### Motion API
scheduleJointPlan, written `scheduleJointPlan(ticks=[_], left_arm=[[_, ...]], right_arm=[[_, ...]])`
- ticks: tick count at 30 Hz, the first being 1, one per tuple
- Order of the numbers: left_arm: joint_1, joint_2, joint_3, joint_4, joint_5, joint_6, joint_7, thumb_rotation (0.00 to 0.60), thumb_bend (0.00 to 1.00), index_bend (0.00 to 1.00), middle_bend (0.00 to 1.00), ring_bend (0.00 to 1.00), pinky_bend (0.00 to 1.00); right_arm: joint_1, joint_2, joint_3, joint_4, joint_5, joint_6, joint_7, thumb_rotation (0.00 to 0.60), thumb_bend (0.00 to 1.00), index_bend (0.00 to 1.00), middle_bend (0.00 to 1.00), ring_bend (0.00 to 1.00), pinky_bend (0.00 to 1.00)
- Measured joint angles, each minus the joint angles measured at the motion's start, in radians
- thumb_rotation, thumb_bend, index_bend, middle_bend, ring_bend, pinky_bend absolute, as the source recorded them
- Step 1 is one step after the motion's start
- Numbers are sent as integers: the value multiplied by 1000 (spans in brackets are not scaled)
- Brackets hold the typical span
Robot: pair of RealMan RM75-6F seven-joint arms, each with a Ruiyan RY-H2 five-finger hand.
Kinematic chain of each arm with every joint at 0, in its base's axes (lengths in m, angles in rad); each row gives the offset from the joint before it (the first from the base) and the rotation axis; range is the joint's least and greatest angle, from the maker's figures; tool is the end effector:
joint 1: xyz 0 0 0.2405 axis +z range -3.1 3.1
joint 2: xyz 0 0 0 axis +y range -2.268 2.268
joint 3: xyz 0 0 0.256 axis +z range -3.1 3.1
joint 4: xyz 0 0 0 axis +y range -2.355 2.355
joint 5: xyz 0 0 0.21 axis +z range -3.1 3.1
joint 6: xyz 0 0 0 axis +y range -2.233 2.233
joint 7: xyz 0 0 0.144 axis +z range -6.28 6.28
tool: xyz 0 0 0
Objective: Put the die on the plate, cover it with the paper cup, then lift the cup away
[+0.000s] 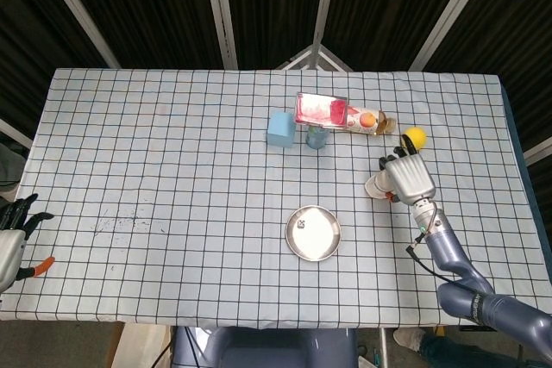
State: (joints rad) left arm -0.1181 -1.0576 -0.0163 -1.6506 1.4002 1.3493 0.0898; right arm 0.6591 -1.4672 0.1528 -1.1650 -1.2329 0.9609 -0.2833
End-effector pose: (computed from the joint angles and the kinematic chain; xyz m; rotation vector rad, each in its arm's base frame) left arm -0.3258 0.1820 0.1589 -1.4454 -0.9620 -0.6951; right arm -0.2484 -0.3804 0.0505 1.7452 -0.6803 0.6785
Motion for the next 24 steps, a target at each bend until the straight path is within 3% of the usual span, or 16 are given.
scheduleJointPlan(ticks=[5, 7, 11, 14, 16, 18, 21, 24], left_arm=[[0, 0, 0, 0, -1, 1, 2, 600, 297, 254, 0, 0, 23], [0, 0, -2, 0, -5, 0, 2, 600, 296, 255, 0, 0, 24], [-2, 0, -2, 0, -9, -5, 4, 600, 297, 260, 0, 0, 23], [-3, -1, -3, 0, -9, -3, 2, 600, 297, 256, 0, 0, 23], [-3, 0, -4, 1, -9, -3, 0, 600, 296, 253, 0, 0, 23], [-3, 0, -4, 3, -8, -2, -1, 600, 296, 250, 0, 0, 23], [-1, 1, -4, 4, -6, 1, -4, 600, 296, 238, 0, 0, 23], [1, 2, -4, 3, -3, 6, -10, 600, 296, 221, 0, 0, 24]], right_arm=[[-1, 15, -4, -16, 17, -43, 15, 600, 130, 411, 432, 216, 0], [-2, 26, 2, -39, 42, -58, 27, 583, 125, 366, 415, 207, 0], [-6, 53, 22, -84, 82, -71, 45, 474, 125, 267, 358, 168, 0], [-9, 91, 19, -122, 98, -94, 40, 428, 125, 76, 202, 82, 0], [-11, 128, 15, -167, 122, -116, 30, 459, 125, 7, 93, 44, 0], [-14, 166, 11, -215, 144, -130, 21, 511, 125, 0, 48, 35, 0], [-31, 240, 8, -315, 167, -126, 13, 595, 125, 0, 42, 36, 0], [-72, 313, 0, -421, 162, -74, 19, 600, 125, 0, 42, 36, 0]])
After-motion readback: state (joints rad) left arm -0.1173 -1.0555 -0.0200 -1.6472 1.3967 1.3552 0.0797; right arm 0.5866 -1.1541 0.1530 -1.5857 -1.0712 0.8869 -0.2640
